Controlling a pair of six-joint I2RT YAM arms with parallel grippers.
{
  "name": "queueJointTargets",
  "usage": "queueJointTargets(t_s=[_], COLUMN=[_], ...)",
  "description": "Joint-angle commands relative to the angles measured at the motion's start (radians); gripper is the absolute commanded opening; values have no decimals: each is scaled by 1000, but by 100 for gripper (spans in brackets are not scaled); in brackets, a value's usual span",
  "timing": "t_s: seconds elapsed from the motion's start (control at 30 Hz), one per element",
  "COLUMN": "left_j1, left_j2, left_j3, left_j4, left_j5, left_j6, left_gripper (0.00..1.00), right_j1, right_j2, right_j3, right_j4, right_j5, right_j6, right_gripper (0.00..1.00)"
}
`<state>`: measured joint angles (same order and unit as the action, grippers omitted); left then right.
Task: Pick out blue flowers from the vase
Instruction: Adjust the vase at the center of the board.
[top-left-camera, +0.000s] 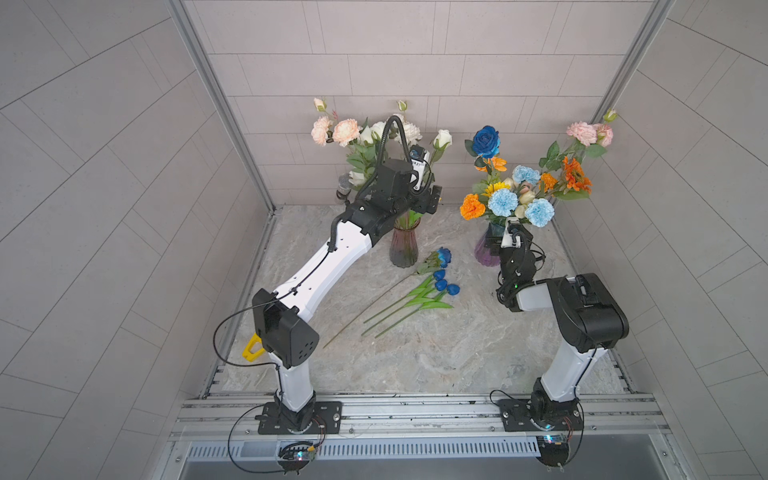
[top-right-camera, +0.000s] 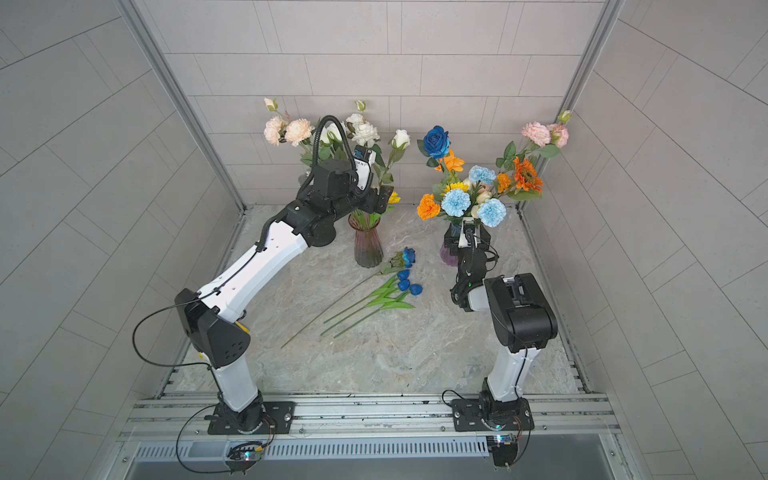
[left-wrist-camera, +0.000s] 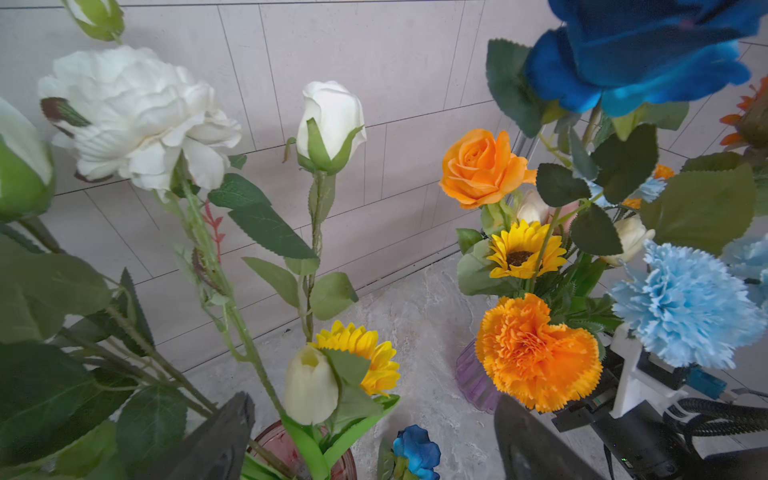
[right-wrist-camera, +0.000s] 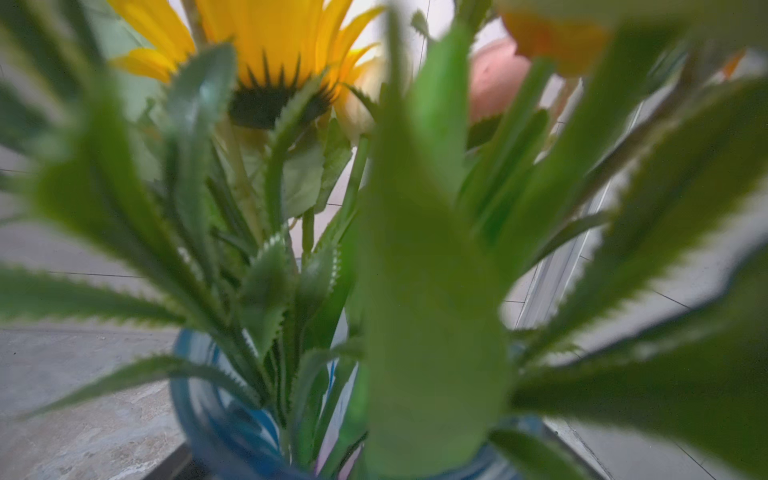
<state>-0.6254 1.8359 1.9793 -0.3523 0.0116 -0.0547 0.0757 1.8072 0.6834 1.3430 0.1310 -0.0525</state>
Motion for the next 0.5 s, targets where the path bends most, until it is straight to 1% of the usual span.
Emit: queueJointTargets(t_s=[0.0, 0.1, 0.47], left_j1=[-12, -18, -21], left_j2=[21, 32, 50], left_j3=[41, 50, 77], left_j4=[-20, -22, -31], left_j5=[9, 7, 3], left_j6=[15, 19, 32], left_gripper=[94, 94, 94], right_j1=[-10, -13, -27], right_j2=[25, 34, 73], right_j3=[24, 43, 84], right_j4=[37, 20, 21], right_j5=[-12, -16, -27], right_j6=[-10, -15, -17], right_gripper=[93, 90, 88])
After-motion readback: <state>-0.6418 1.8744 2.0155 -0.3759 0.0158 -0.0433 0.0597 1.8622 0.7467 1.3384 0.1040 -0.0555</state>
